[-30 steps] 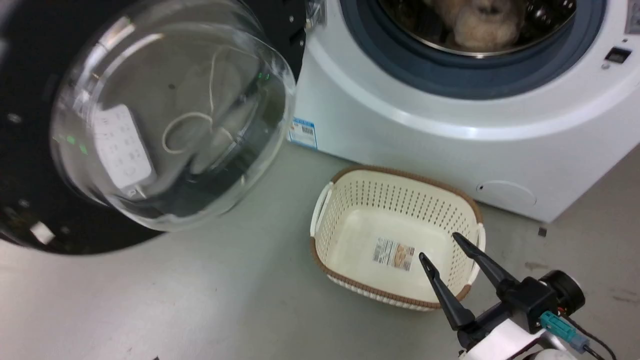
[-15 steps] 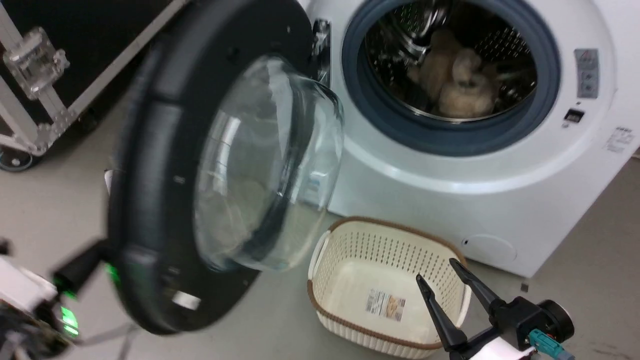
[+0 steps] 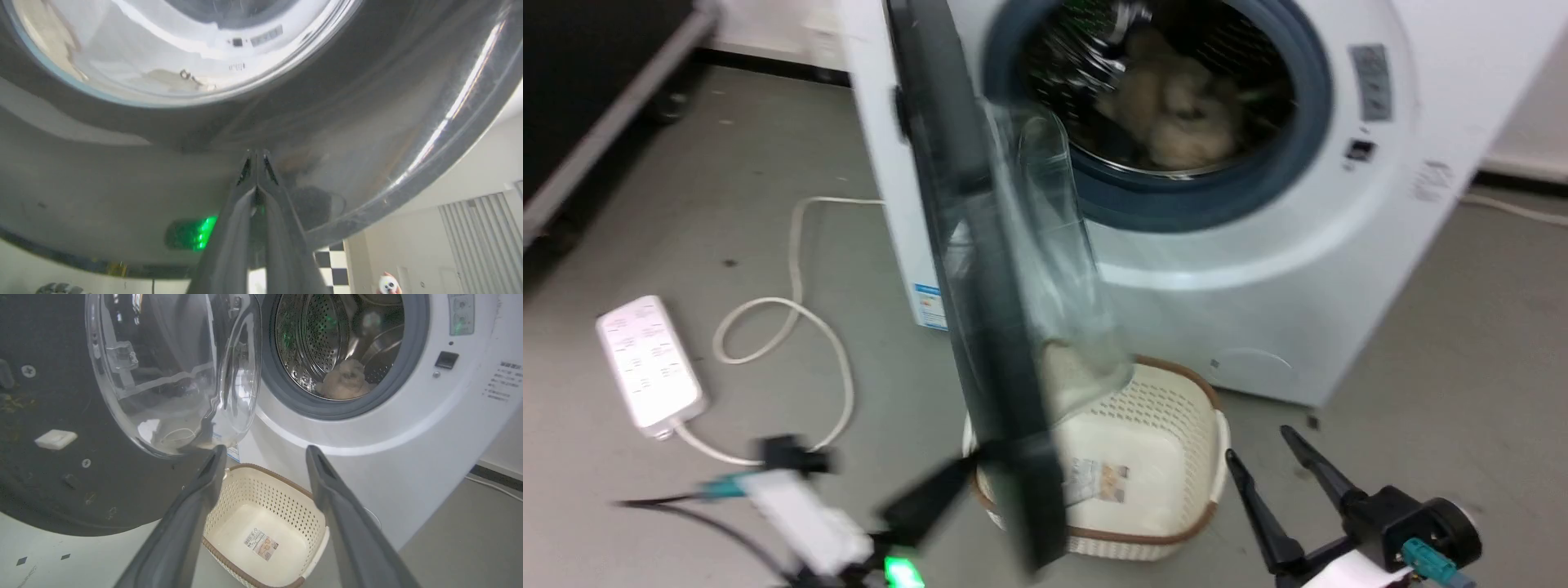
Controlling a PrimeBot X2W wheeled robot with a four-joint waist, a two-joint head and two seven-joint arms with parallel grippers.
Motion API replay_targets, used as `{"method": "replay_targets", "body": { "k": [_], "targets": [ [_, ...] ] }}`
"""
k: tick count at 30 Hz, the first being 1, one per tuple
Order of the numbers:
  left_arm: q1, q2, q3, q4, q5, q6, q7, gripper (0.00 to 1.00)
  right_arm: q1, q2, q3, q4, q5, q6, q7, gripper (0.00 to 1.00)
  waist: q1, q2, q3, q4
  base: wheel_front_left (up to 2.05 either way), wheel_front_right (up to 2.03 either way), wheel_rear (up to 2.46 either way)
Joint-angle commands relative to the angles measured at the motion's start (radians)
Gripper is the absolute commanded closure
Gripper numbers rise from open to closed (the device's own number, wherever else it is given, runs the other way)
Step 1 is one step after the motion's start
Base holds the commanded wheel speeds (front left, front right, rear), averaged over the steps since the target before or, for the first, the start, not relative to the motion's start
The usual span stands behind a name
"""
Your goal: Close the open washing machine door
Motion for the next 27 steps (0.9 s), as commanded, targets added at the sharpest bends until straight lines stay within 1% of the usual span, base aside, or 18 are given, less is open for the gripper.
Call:
{"method": "replay_targets", "body": {
  "k": [1,5,9,13,17,21,24,27],
  "targets": [
    [0.003,-0.010,-0.063,0.012,-0.027,-0.019,-0.034,1.00,-0.006,-0.010,-0.006,0.008,-0.003,0.001,-0.003,0.00,0.0000,0.0000,0.043,-0.061,0.00,0.00,0.00],
    [-0.046,-0.010,-0.210,0.072,-0.085,-0.063,-0.160,1.00,-0.032,-0.015,-0.021,0.018,0.001,0.001,-0.003,0.00,0.0000,0.0000,0.087,-0.156,0.00,0.00,0.00],
    [-0.142,-0.010,-0.297,0.154,-0.125,-0.097,-0.295,1.00,-0.056,-0.013,-0.040,0.024,0.010,0.001,-0.003,0.00,0.0000,0.0000,0.132,-0.257,0.00,0.00,0.00],
    [-0.258,-0.010,-0.332,0.251,-0.153,-0.118,-0.430,1.00,-0.073,-0.004,-0.043,0.032,0.021,0.001,-0.004,0.00,0.0000,0.0000,0.169,-0.364,0.00,0.00,0.00],
    [-0.387,-0.010,-0.351,0.374,-0.211,-0.129,-0.552,1.00,-0.075,0.009,-0.056,0.037,0.032,0.001,-0.004,0.00,0.0000,0.0000,0.191,-0.442,0.00,0.00,0.00],
    [-0.526,-0.010,-0.388,0.491,-0.258,-0.141,-0.667,1.00,-0.074,0.021,-0.056,0.040,0.036,0.001,-0.004,0.00,0.0000,0.0000,0.207,-0.484,0.00,0.00,0.00],
    [-0.623,-0.010,-0.430,0.563,-0.292,-0.150,-0.749,1.00,-0.080,0.028,-0.047,0.044,0.037,0.001,-0.004,0.00,0.0000,0.0000,0.211,-0.498,0.00,0.00,0.00],
    [-0.686,-0.010,-0.469,0.619,-0.326,-0.154,-0.798,1.00,-0.091,0.036,-0.033,0.046,0.039,0.001,-0.004,0.00,0.0000,0.0000,0.208,-0.501,0.00,0.00,0.00]
  ]
}}
